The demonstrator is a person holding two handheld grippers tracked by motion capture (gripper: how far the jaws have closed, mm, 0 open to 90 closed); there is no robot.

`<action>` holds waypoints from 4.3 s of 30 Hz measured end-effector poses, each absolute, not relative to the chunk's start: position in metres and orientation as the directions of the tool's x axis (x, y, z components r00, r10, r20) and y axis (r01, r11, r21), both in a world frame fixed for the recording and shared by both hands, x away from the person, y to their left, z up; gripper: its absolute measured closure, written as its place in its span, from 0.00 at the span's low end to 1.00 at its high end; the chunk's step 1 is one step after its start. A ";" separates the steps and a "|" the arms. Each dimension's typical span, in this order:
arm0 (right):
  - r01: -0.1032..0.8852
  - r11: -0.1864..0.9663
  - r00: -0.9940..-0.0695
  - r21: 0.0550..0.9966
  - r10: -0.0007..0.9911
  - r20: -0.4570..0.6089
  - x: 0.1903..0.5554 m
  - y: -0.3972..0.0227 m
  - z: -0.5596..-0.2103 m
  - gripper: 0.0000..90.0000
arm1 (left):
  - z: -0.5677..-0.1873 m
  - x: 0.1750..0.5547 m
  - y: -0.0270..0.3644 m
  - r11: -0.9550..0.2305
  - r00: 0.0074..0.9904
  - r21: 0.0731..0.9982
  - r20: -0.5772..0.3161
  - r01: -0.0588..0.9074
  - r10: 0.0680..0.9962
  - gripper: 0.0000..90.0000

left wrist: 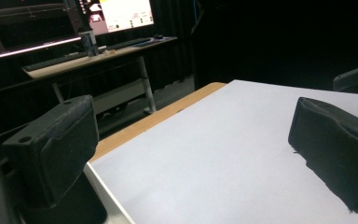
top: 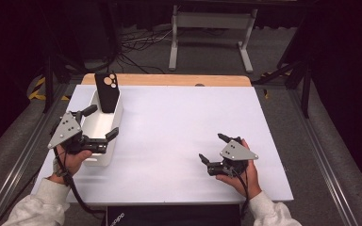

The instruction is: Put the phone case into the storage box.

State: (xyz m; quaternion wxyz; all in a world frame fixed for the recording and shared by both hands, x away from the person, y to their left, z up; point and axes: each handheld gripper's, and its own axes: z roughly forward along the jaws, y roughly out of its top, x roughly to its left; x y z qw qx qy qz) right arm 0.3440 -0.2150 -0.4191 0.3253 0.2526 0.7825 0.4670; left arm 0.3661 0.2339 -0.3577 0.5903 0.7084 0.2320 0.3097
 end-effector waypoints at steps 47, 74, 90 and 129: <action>0.074 0.469 -0.671 0.880 0.676 -0.304 0.339 -0.206 -0.419 0.06 | -0.378 0.336 0.197 -0.268 0.786 0.961 0.220 -0.071 0.578 0.03; 0.071 0.471 -0.672 0.879 0.674 -0.306 0.336 -0.206 -0.419 0.06 | -0.402 0.329 0.188 -0.337 0.806 0.941 0.226 -0.035 0.548 0.04; 0.072 0.478 -0.677 0.876 0.668 -0.309 0.335 -0.207 -0.420 0.06 | -0.423 0.321 0.185 -0.344 0.809 0.939 0.179 0.030 0.560 0.03; 0.063 0.492 -0.705 0.868 0.637 -0.310 0.332 -0.197 -0.421 0.06 | -0.437 0.323 0.188 -0.374 0.816 0.925 0.167 0.064 0.553 0.02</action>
